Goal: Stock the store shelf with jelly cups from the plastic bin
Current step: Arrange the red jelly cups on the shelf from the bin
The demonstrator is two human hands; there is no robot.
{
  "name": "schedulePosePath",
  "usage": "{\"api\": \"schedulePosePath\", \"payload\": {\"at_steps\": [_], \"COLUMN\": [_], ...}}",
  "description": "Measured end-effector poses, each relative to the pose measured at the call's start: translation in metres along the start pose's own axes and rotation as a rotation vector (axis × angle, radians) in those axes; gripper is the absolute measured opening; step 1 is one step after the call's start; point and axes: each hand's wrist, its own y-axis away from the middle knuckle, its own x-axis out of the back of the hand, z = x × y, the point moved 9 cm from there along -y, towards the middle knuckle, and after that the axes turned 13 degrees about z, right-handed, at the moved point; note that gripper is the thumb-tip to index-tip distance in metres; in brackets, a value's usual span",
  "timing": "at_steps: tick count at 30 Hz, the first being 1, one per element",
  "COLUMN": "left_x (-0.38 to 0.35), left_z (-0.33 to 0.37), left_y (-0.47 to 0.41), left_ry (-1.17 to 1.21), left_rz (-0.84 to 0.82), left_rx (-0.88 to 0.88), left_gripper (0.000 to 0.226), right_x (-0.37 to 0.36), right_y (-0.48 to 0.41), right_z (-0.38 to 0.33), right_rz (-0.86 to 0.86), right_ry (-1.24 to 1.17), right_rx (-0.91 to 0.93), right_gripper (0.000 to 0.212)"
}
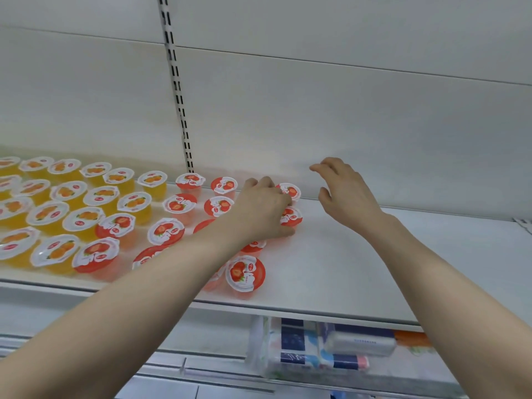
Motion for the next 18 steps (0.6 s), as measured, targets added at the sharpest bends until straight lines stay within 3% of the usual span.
{"api": "schedulePosePath", "payload": {"at_steps": [5,11,18], "left_x": [0.004,0.040,0.095], "left_z": [-0.007,-0.043,-0.119], "left_y": [0.006,0.023,0.086], "left_ry": [0.013,0.117,0.016], "left_rz": [0.012,0.176,0.332], "left_rx": [0.019,0.119,0.239], "left_gripper": [0.067,0.053,0.043], "right_x": [0.006,0.016,0.023], "right_y": [-0.007,-0.020,-0.038], "right_z": [-0.012,-0.049,-0.141], "right_rz": [0.003,0.003,0.019], "right_ry": [-0.011,-0.008,-0.013], "right_rx": [0.016,0.105,0.285], "right_gripper": [0.049,0.044,0.046]}}
